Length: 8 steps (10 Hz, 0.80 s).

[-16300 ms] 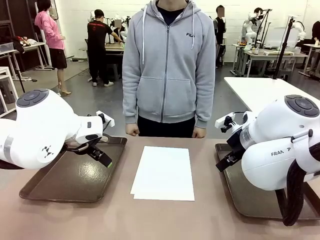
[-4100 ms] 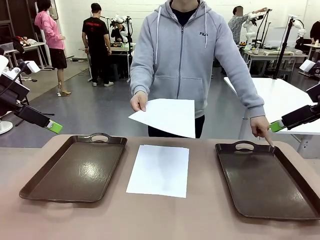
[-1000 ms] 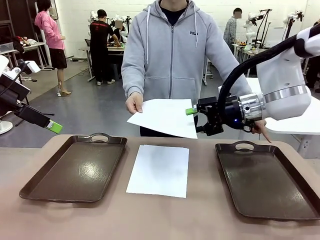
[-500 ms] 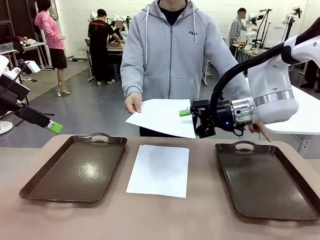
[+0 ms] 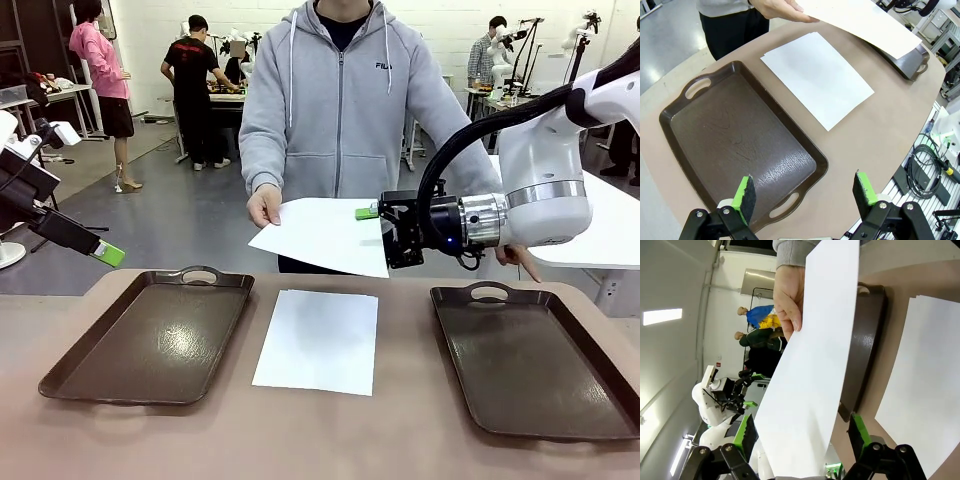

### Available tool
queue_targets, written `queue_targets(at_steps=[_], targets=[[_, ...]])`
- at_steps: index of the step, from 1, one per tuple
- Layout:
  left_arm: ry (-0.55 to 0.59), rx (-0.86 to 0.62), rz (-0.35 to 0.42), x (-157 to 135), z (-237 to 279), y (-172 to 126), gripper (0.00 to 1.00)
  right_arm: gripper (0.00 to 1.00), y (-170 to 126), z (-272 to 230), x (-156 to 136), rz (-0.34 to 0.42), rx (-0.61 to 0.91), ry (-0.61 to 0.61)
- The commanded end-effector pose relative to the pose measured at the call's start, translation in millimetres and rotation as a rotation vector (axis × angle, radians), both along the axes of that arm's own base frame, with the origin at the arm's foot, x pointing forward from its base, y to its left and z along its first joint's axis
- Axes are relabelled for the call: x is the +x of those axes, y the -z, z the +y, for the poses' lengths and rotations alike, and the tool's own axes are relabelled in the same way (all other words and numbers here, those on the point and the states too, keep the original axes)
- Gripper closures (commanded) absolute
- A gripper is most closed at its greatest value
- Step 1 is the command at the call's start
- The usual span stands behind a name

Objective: Sort the A4 documents.
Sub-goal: Receive the A4 Paper.

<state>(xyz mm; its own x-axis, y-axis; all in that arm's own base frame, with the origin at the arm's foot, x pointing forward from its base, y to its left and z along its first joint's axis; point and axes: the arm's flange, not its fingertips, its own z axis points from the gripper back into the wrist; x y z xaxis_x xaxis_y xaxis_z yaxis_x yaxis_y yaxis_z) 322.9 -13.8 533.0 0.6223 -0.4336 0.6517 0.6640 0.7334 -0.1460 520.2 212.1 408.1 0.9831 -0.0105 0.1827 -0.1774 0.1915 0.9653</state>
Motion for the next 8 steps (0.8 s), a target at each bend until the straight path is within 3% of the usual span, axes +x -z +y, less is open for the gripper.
queue_targets(at_steps=[1, 3, 8], targets=[[0.002, -0.006, 0.001, 0.1, 0.4, 0.3, 0.00, 0.09, 1.5, -0.1, 5.1, 0.035, 0.047, 0.010], [0.002, -0.006, 0.001, 0.1, 0.4, 0.3, 0.00, 0.16, 0.3, -0.5, 4.2, 0.060, 0.036, 0.001], [0.002, -0.006, 0.001, 0.1, 0.4, 0.3, 0.00, 0.61, 0.2, -0.7, 4.2, 0.080, 0.046, -0.021]])
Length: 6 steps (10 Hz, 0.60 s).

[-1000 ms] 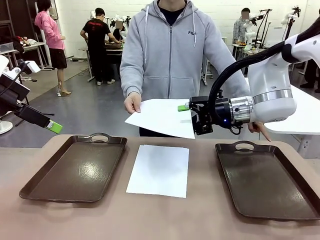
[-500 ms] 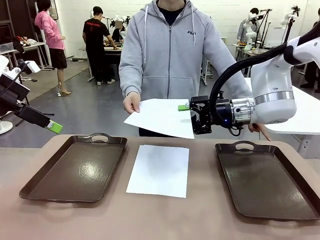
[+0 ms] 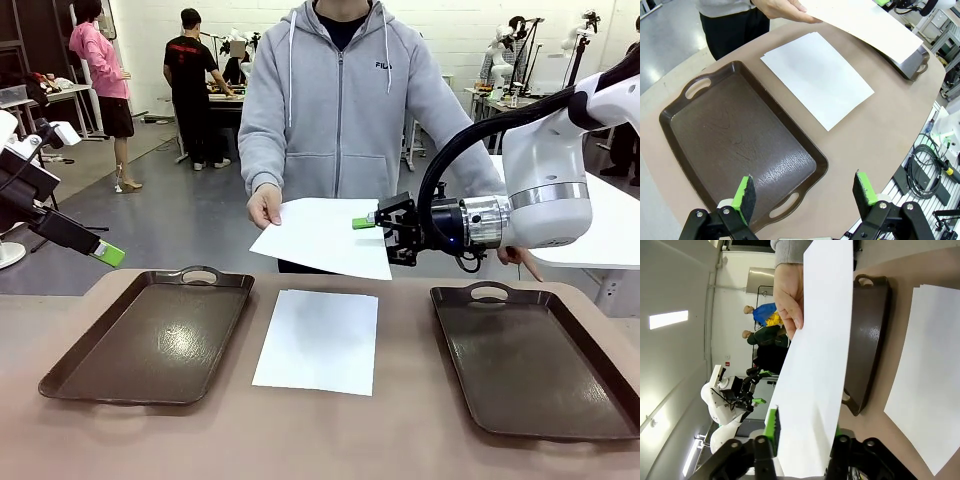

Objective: Sort the A4 documents.
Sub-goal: Receive the A4 Paper.

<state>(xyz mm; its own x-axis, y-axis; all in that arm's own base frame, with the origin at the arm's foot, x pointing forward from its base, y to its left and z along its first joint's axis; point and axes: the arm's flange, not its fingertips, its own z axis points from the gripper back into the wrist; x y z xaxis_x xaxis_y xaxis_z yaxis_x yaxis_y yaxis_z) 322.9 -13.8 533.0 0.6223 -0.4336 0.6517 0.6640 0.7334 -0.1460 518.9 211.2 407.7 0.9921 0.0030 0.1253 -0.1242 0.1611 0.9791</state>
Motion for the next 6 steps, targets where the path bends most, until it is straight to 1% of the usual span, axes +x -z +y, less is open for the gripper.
queue_targets(at_steps=[1, 3, 4, 5, 6], targets=[[0.002, -0.006, 0.001, 0.1, 0.4, 0.3, 0.00, 0.70, 0.0, -0.9, 5.7, 0.023, 0.020, 0.001], [0.002, -0.006, 0.001, 0.1, 0.4, 0.3, 0.00, 0.89, 2.4, -4.1, 6.1, 0.035, 0.027, 0.007], [0.002, -0.006, 0.001, 0.1, 0.4, 0.3, 0.00, 0.85, 3.1, -4.7, 6.0, 0.038, 0.028, 0.009], [0.002, -0.006, 0.001, 0.1, 0.4, 0.3, 0.00, 1.00, 3.4, -5.2, 6.4, 0.040, 0.031, 0.008], [0.002, -0.006, 0.001, 0.1, 0.4, 0.3, 0.00, 1.00, 3.7, -5.2, 6.3, 0.042, 0.031, 0.007]])
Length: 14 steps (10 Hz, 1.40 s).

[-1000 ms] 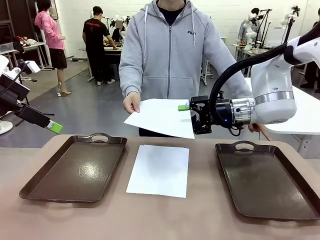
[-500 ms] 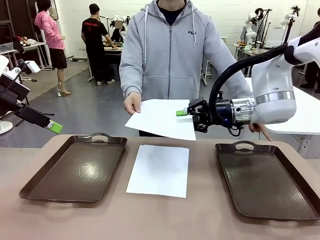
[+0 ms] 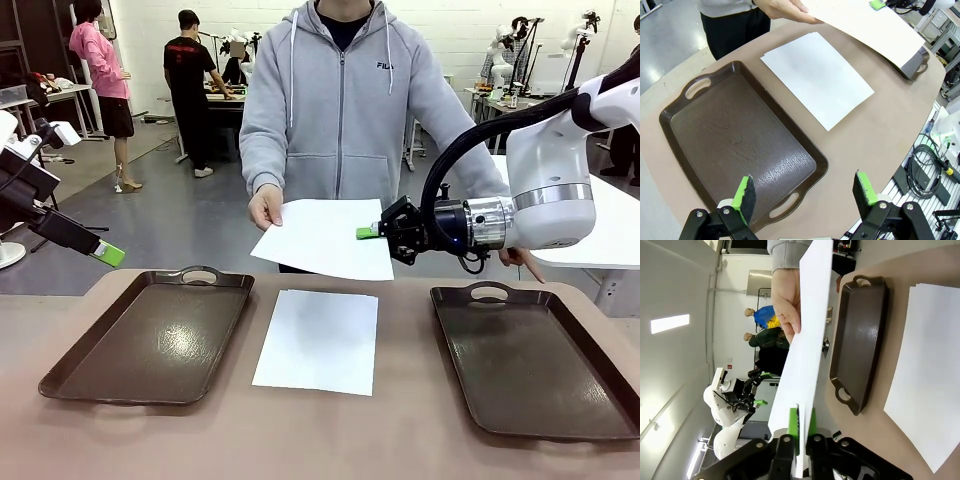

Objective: Sort the A4 documents.
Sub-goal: Receive the A4 Paper, then place the A4 Paper in the designated Handle tray.

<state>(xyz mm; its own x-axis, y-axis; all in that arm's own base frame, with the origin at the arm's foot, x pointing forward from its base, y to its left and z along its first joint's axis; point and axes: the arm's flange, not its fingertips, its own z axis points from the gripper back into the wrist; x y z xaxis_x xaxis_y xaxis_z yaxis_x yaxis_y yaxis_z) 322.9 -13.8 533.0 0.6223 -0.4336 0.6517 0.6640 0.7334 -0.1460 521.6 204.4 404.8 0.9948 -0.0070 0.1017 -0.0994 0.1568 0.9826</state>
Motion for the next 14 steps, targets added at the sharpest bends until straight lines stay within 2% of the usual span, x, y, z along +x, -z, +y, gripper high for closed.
queue_targets(at_steps=[1, 5, 6, 7, 14], targets=[[0.002, -0.006, 0.001, 0.1, 0.4, 0.3, 0.00, 1.00, 1.9, 2.6, 3.4, 0.022, 0.029, -0.008], [0.002, -0.006, 0.001, 0.1, 0.4, 0.3, 0.00, 1.00, 1.8, 4.8, 1.8, 0.020, 0.026, -0.027], [0.002, -0.006, 0.001, 0.1, 0.4, 0.3, 0.00, 1.00, 0.8, 10.0, -1.1, -0.001, -0.016, -0.120], [0.002, -0.006, 0.001, 0.1, 0.4, 0.3, 0.00, 1.00, 0.9, 1.6, -1.2, 0.006, 0.010, -0.013], [0.002, -0.006, 0.001, 0.1, 0.4, 0.3, 0.00, 1.00, 0.9, 1.6, -1.2, 0.006, 0.010, -0.013]])
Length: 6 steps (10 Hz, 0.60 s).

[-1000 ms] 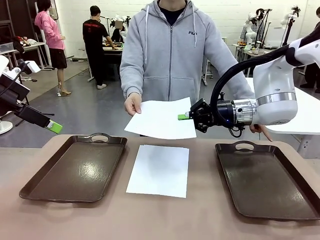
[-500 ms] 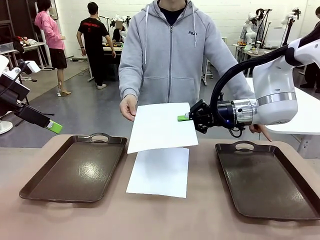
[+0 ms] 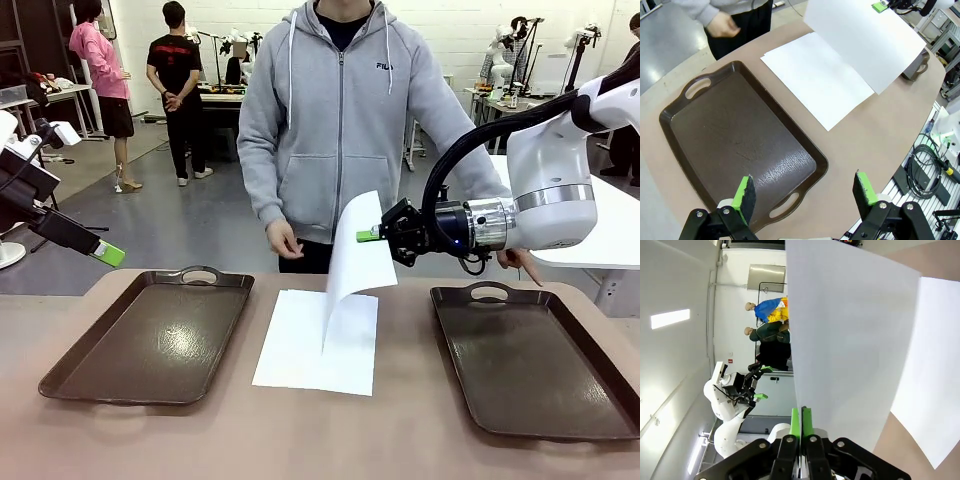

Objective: Sort the A4 documents.
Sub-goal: Place the A4 Paper in the designated Handle tray.

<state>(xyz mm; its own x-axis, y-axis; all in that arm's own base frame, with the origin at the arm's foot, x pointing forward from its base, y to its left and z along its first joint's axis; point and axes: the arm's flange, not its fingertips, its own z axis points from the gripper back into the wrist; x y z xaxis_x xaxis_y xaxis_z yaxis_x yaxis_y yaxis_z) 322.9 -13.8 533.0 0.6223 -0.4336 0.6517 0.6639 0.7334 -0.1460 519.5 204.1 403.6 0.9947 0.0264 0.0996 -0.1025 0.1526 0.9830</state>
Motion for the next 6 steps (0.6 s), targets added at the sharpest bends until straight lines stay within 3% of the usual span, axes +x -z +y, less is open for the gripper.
queue_targets(at_steps=[1, 6], targets=[[0.003, -0.006, 0.001, 0.1, 0.4, 0.3, 0.00, 1.00, -0.2, 1.9, 1.0, 0.004, 0.009, 0.020], [0.003, -0.006, 0.001, 0.1, 0.4, 0.3, 0.00, 1.00, -0.2, 1.9, 1.0, 0.004, 0.009, 0.020]])
